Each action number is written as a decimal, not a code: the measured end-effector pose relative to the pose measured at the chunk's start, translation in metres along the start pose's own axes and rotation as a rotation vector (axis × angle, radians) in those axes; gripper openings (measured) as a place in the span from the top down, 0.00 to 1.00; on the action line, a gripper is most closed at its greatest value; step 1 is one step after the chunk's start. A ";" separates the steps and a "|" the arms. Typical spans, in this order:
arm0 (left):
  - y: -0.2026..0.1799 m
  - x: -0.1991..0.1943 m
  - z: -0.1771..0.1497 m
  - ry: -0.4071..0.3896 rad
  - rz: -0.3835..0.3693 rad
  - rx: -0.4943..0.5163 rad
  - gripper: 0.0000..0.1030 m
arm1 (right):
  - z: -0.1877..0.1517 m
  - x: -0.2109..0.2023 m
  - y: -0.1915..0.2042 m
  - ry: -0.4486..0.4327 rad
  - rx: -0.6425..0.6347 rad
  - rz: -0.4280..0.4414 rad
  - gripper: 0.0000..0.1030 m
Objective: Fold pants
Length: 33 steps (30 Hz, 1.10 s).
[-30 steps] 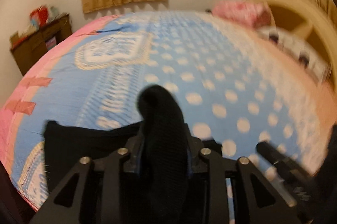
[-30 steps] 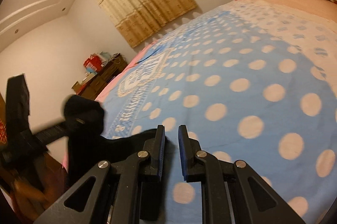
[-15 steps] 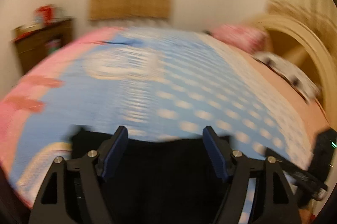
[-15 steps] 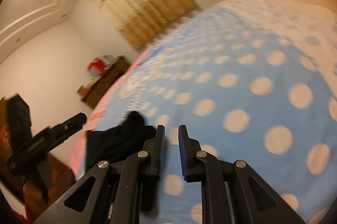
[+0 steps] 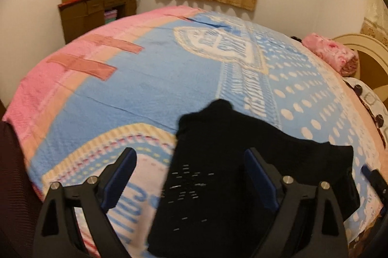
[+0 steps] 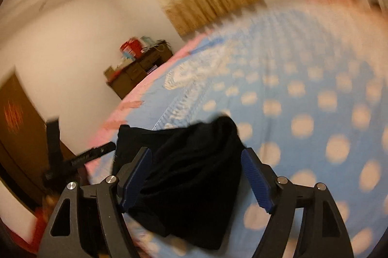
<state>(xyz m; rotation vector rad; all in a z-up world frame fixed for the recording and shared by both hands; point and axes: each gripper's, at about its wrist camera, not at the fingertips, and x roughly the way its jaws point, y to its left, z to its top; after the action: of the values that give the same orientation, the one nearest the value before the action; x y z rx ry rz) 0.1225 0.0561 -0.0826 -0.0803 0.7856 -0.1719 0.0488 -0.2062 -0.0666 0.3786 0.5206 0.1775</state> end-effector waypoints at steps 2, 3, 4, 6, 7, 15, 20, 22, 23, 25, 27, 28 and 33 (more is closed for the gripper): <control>-0.010 0.002 0.003 -0.011 -0.007 0.038 0.10 | 0.008 -0.003 0.018 -0.045 -0.094 0.017 0.25; -0.017 0.004 0.006 -0.026 -0.004 0.064 0.10 | 0.011 -0.001 0.022 -0.050 -0.110 0.042 0.26; -0.022 0.005 0.008 -0.041 0.003 0.089 0.10 | 0.015 0.004 0.026 -0.046 -0.122 0.065 0.30; -0.032 0.011 0.015 -0.060 0.032 0.137 0.10 | 0.018 0.018 0.030 -0.005 -0.148 0.071 0.70; -0.035 0.016 0.018 -0.061 0.049 0.155 0.10 | 0.017 0.028 0.032 0.029 -0.170 0.066 0.74; -0.010 0.060 0.022 0.046 0.026 0.095 0.00 | -0.025 0.029 0.008 0.169 -0.158 0.008 0.75; 0.013 0.076 0.023 0.110 -0.116 -0.006 0.00 | -0.052 0.014 -0.038 0.171 -0.015 -0.013 0.63; 0.027 0.075 0.025 0.139 -0.161 -0.065 0.00 | -0.059 0.015 -0.053 0.186 0.051 -0.006 0.50; 0.032 0.069 0.025 0.130 -0.151 -0.075 0.00 | -0.060 0.012 -0.055 0.182 0.069 0.003 0.50; 0.042 0.054 0.026 0.095 -0.127 -0.063 0.00 | -0.056 0.007 -0.054 0.189 0.049 -0.043 0.50; 0.054 0.031 0.024 0.049 -0.104 -0.055 0.00 | -0.051 -0.005 -0.044 0.159 -0.013 -0.103 0.50; 0.060 0.018 0.022 0.028 -0.091 -0.057 0.00 | -0.047 -0.014 -0.036 0.136 -0.053 -0.111 0.50; 0.061 -0.011 0.008 -0.010 -0.116 -0.040 0.00 | -0.041 -0.025 0.004 0.124 -0.215 -0.010 0.50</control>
<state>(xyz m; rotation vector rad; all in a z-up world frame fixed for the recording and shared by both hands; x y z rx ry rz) 0.1281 0.1176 -0.0781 -0.1643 0.7749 -0.2654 0.0055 -0.1965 -0.0865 0.1557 0.6188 0.2464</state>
